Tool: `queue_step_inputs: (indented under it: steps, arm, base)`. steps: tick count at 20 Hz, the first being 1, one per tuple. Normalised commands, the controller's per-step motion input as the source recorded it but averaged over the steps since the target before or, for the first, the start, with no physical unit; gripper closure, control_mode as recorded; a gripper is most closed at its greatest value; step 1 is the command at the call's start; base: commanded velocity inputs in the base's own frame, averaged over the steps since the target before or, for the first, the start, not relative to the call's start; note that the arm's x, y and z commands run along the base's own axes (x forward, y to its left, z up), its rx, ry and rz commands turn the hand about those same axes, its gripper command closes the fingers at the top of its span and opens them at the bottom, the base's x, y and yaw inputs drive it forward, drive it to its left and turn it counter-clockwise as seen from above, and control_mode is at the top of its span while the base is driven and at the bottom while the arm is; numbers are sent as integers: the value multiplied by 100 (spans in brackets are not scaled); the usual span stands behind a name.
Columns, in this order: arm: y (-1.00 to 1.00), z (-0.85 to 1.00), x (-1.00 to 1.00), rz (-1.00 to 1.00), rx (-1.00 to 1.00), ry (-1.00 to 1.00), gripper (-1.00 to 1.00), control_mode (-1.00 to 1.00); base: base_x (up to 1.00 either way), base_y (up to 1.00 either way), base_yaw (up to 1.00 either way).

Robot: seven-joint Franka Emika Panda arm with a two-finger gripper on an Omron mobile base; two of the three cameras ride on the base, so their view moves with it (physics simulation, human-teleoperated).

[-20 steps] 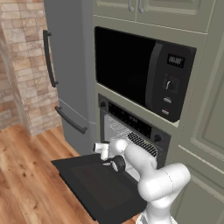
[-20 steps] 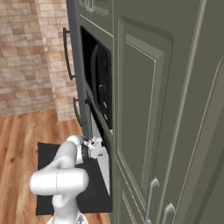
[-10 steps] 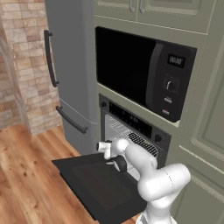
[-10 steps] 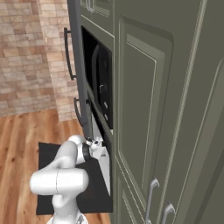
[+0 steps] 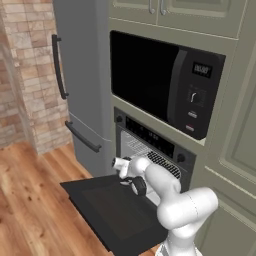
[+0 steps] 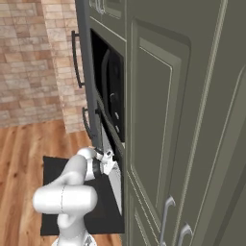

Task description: Take the baked cake out of the oven and place it on the plate for cooling. Then close the oven door.

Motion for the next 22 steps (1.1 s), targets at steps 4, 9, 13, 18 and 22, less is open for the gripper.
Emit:
queue_step_inputs:
  steps: [4, 9, 13, 18, 22]
  arm:
    - [38, -83, -5, 0, 7, 40, 100, -100]
    - [65, -78, -36, 0, 4, 33, 100, -100]
    - [86, -76, -59, 0, 1, 29, 100, -100]
    - [100, -54, -63, 1, 2, 32, 100, -100]
    - [100, -44, -64, 2, 4, 34, 100, -100]
  base:
    - [0, 0, 0]
    - [0, 0, 0]
    - [0, 0, 0]
    - [0, 0, 0]
    - [0, 0, 0]
